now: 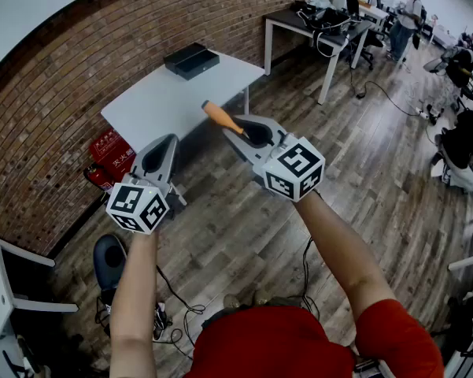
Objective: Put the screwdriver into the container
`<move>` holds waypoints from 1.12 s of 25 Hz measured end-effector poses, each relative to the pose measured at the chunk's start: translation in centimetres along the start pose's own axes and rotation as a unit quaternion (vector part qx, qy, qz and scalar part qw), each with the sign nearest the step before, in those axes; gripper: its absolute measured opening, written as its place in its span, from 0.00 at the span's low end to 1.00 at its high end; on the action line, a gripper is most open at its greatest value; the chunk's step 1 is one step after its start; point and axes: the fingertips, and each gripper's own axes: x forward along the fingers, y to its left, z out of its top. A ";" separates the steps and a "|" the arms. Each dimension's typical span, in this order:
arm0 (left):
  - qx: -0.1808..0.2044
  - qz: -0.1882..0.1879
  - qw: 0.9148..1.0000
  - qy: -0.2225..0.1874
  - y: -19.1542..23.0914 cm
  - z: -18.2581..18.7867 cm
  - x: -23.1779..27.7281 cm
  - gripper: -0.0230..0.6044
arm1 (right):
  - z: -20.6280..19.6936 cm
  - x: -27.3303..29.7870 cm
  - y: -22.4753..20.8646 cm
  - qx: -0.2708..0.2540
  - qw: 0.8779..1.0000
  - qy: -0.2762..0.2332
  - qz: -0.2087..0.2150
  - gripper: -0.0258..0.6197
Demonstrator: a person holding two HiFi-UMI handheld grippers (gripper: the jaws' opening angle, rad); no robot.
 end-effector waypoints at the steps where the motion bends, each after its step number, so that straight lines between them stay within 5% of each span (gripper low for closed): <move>1: 0.000 0.000 1.000 0.000 0.1 0.1 0.3 0.06 | 0.0 0.1 -0.3 0.001 1.000 0.000 0.001 0.18; 21: 0.013 0.025 1.000 0.007 -1.7 -1.0 4.1 0.06 | -1.5 -1.8 -5.2 0.022 1.000 -0.006 0.018 0.18; 28: 0.007 0.026 1.000 0.002 0.9 -2.3 5.8 0.06 | -3.1 0.7 -7.1 0.023 1.000 0.002 0.018 0.18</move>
